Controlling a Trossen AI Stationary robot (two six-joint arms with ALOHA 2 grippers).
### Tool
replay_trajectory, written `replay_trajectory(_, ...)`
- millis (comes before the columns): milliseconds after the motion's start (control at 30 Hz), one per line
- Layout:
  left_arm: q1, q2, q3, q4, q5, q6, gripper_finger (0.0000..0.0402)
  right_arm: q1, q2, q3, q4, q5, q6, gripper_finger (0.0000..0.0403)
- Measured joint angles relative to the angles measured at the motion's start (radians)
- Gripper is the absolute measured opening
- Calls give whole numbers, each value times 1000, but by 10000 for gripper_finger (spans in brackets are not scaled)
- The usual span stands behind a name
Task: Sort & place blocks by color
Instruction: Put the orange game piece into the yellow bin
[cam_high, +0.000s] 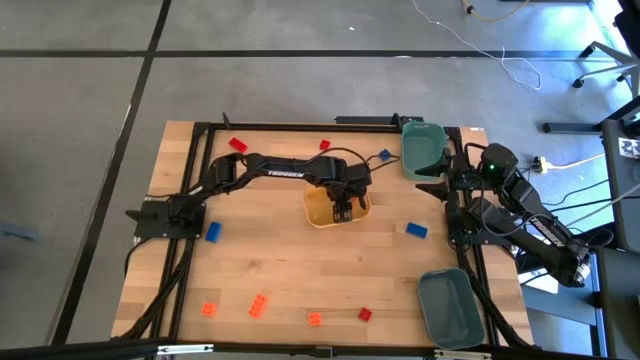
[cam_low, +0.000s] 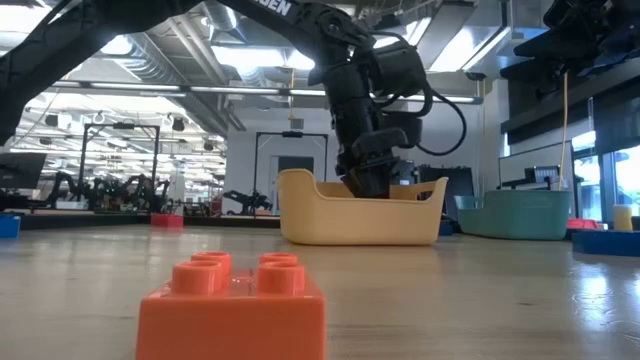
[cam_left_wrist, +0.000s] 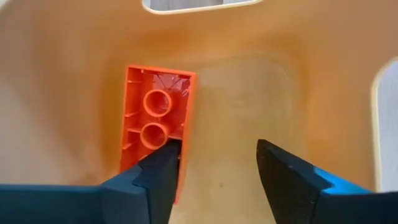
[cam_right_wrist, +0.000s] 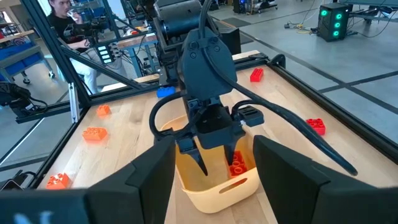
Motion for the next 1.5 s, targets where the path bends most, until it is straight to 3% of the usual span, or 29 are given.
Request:
replay_trajectory(333, -16, -1, 8, -21, -7, -4, 222, 0, 0, 0, 0, 0, 0, 218)
replay_trajectory(467, -5, -1, 9, -38, 33, -18, 222, 0, 0, 0, 0, 0, 0, 218)
replay_trajectory(567, 17, -1, 9, -54, 168, -41, 220, 0, 0, 0, 1, 0, 0, 218)
replay_trajectory(1500, 24, -1, 8, -35, 124, 0, 219, 0, 0, 0, 17, 0, 0, 218)
